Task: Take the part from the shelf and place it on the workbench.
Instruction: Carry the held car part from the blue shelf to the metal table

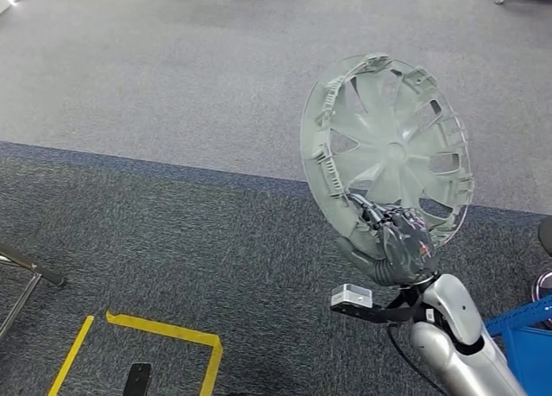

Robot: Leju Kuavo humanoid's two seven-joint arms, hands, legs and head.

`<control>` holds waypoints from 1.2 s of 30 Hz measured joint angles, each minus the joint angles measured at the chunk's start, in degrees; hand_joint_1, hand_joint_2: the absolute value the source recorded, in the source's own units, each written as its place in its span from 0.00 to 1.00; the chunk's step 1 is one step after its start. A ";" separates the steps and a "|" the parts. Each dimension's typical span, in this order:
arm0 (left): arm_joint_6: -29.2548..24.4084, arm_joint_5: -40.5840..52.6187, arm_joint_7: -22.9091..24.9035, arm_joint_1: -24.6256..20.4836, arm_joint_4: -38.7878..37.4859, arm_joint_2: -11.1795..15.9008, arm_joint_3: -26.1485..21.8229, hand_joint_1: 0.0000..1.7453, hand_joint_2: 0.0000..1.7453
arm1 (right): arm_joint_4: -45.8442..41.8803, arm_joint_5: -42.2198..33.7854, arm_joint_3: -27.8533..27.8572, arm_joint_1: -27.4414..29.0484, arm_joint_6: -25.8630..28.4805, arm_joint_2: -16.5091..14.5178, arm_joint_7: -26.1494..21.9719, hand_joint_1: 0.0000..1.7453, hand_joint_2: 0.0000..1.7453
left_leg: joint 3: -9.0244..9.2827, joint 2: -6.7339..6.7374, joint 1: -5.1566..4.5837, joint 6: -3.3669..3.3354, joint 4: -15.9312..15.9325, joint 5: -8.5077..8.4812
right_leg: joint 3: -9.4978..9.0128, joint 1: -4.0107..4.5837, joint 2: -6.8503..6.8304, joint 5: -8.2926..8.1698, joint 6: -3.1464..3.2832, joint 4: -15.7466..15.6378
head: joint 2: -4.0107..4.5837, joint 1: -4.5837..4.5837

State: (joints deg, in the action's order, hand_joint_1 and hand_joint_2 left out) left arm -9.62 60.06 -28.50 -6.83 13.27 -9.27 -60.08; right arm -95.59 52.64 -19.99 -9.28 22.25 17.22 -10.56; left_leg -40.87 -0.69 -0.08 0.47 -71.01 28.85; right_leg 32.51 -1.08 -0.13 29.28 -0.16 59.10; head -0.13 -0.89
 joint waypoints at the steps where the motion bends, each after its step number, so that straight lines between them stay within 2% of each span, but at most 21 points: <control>1: -0.01 0.01 0.01 0.00 0.00 0.00 0.00 0.00 1.00 | 0.00 -0.02 0.01 -0.01 -0.07 0.00 0.00 1.00 1.00 | 1.37 0.00 -0.05 -0.25 3.61 -2.33 | -0.46 0.00 0.01 0.35 -0.10 -0.04 | 0.00 0.03; 3: -0.35 0.03 0.10 -0.04 0.00 0.02 0.01 0.00 1.00 | -0.02 -0.04 0.02 -0.06 -0.17 0.00 0.00 1.00 1.00 | 3.60 0.01 -0.32 -0.83 9.13 -4.63 | -1.03 0.12 0.05 0.87 -0.50 -0.06 | 0.00 0.04; 5: -1.29 -0.03 0.34 -0.14 0.00 0.02 0.02 0.00 1.00 | -0.07 -0.13 0.03 -0.07 -0.25 0.00 0.02 1.00 1.00 | 4.18 0.02 -0.59 -1.34 10.76 -3.93 | -0.94 0.18 0.02 1.05 -1.13 -0.16 | 0.00 0.06; 8: -2.50 -0.41 0.61 -0.18 0.00 -0.05 0.01 0.00 1.00 | -0.31 -0.65 0.08 0.00 -0.51 0.01 0.08 1.00 1.00 | 5.16 0.02 -0.23 -2.14 12.29 -3.58 | -0.14 0.09 -0.04 2.24 -1.97 1.06 | 0.00 0.19; 10: -2.77 -0.60 0.72 -0.35 0.00 -0.09 -0.01 0.00 1.00 | -0.42 -1.15 0.12 0.05 -0.93 0.10 0.05 1.00 1.00 | 5.63 0.01 -0.16 -2.61 12.69 -3.54 | 3.10 0.08 0.05 4.74 -2.15 6.96 | 0.00 0.32; 12: -2.75 -0.63 0.86 -0.43 0.00 -0.16 -0.02 0.00 1.00 | -0.45 -1.43 0.13 0.22 -1.22 0.23 0.00 1.00 1.00 | 5.70 -0.02 -0.23 -2.85 12.64 -3.33 | 7.85 0.05 0.08 6.74 -2.33 14.30 | 0.00 0.33; 13: -2.74 -0.63 0.93 -0.41 0.00 -0.23 -0.02 0.00 1.00 | -0.45 -1.54 0.13 0.31 -1.29 0.27 -0.02 1.00 1.00 | 5.80 -0.06 -0.25 -2.88 12.62 -3.19 | 9.35 0.03 0.07 6.39 -2.42 15.86 | 0.00 0.32; 14: -2.73 -0.66 1.02 -0.40 0.00 -0.31 -0.02 0.00 1.00 | -0.45 -1.67 0.13 0.35 -1.41 0.32 -0.03 1.00 1.00 | 5.97 -0.15 -0.23 -2.82 12.59 -3.01 | 9.71 0.01 0.07 4.93 -2.47 15.19 | 0.00 0.32; 16: -2.73 -0.71 1.16 -0.43 0.00 -0.43 -0.02 0.00 1.00 | -0.46 -1.96 0.14 0.33 -1.92 0.44 -0.04 1.00 1.00 | 6.53 -0.55 -0.14 -2.42 12.45 -2.50 | 7.26 -0.17 0.52 0.16 -2.52 8.22 | 0.00 0.33; 18: -2.74 -0.75 1.25 -0.62 0.00 -0.47 -0.02 0.00 1.00 | -0.49 -2.18 0.15 0.27 -2.48 0.54 -0.08 1.00 1.00 | 6.61 -1.13 -0.22 -1.75 12.04 -2.05 | 4.01 -0.38 1.72 -2.35 -2.43 1.76 | 0.00 0.32; 20: -2.74 -0.76 1.31 -0.75 0.00 -0.49 -0.02 0.00 1.00 | -0.51 -2.25 0.17 0.23 -2.74 0.64 -0.11 1.00 1.00 | 6.31 -1.72 -0.20 -1.13 11.84 -2.08 | 2.95 -0.28 2.12 -2.23 -2.10 0.38 | 0.00 0.28; 23: -2.74 -0.76 1.32 -0.67 0.00 -0.48 -0.02 0.00 1.00 | -0.52 -2.36 0.16 -0.02 -3.20 0.79 -0.12 1.00 1.00 | 5.88 -1.69 -0.07 -0.33 10.83 -1.26 | 2.57 -0.33 0.80 -2.26 -1.16 0.06 | 0.00 0.04; 25: -2.75 -0.76 1.31 -0.71 0.00 -0.48 -0.02 0.00 1.00 | -0.52 -2.58 0.16 -0.24 -3.71 0.89 -0.05 1.00 1.00 | 3.67 -0.70 0.03 0.24 5.80 1.47 | 2.23 -0.36 -0.24 -2.15 -0.62 -0.14 | 0.00 -0.23; 27: -2.74 -0.77 1.31 -0.63 0.00 -0.49 -0.02 0.00 1.00 | -0.52 -2.81 0.13 -0.42 -4.29 0.99 0.05 1.00 1.00 | 0.21 -0.28 0.23 0.60 -1.36 4.29 | 2.13 -0.21 -1.21 -1.97 -0.33 -0.14 | 0.00 -0.29; 28: -2.73 -0.78 1.31 -0.54 0.00 -0.49 -0.02 0.00 1.00 | -0.52 -2.90 0.07 -0.46 -4.52 1.03 0.08 1.00 1.00 | -0.81 -0.20 0.27 0.66 -3.31 4.57 | 2.08 -0.16 -1.69 -1.91 -0.26 -0.13 | 0.00 -0.29; 29: -2.71 -0.78 1.31 -0.47 0.00 -0.49 -0.02 0.00 1.00 | -0.51 -2.95 0.02 -0.49 -4.68 1.05 0.09 1.00 1.00 | -0.89 -0.10 0.28 0.64 -3.28 3.85 | 2.01 -0.12 -2.16 -1.84 -0.23 -0.13 | 0.00 -0.31; 30: -2.68 -0.78 1.31 -0.43 0.00 -0.49 -0.02 0.00 1.00 | -0.51 -2.98 -0.03 -0.51 -4.78 1.07 0.10 1.00 1.00 | 0.10 0.15 0.27 0.51 -1.10 2.21 | 1.88 -0.08 -2.63 -1.77 -0.23 -0.13 | 0.00 -0.31; 31: -2.66 -0.78 1.30 -0.43 0.00 -0.49 -0.02 0.00 1.00 | -0.51 -3.00 -0.05 -0.53 -4.85 1.10 0.11 1.00 1.00 | 1.87 0.90 0.16 0.25 2.61 0.11 | 1.71 -0.05 -3.10 -1.67 -0.28 -0.13 | 0.00 -0.31; 33: -2.61 -0.79 1.27 -0.58 0.00 -0.46 -0.02 0.00 1.00 | -0.51 -3.04 -0.04 -0.60 -4.92 1.27 0.14 1.00 1.00 | 5.09 3.33 -0.47 -0.41 9.48 -2.38 | 1.45 0.19 -4.04 -1.41 -0.60 -0.08 | 0.00 -0.28; 35: -2.59 -0.83 1.21 -0.68 0.00 -0.45 -0.02 0.00 1.00 | -0.50 -3.07 -0.05 -0.66 -5.04 1.49 0.16 1.00 1.00 | 5.95 4.36 -1.05 -0.97 11.86 -2.50 | 1.34 0.39 -5.08 -1.23 -1.08 -0.11 | 0.00 -0.23; 36: -2.59 -0.87 1.19 -0.65 0.00 -0.45 -0.02 0.00 1.00 | -0.50 -3.09 -0.07 -0.71 -5.12 1.55 0.17 1.00 1.00 | 5.93 3.82 -1.06 -1.25 12.09 -2.56 | 1.17 0.40 -5.65 -1.17 -1.38 -0.23 | 0.00 -0.22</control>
State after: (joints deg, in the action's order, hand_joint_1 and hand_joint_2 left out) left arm -12.21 59.19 -27.31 -7.49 13.27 -9.72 -60.11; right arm -96.09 49.56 -20.06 -9.99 17.13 18.77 -10.38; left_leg -34.95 3.13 -1.14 -0.78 -58.91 26.28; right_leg 33.68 -0.69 -5.78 28.11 -1.54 58.87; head -0.13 -1.10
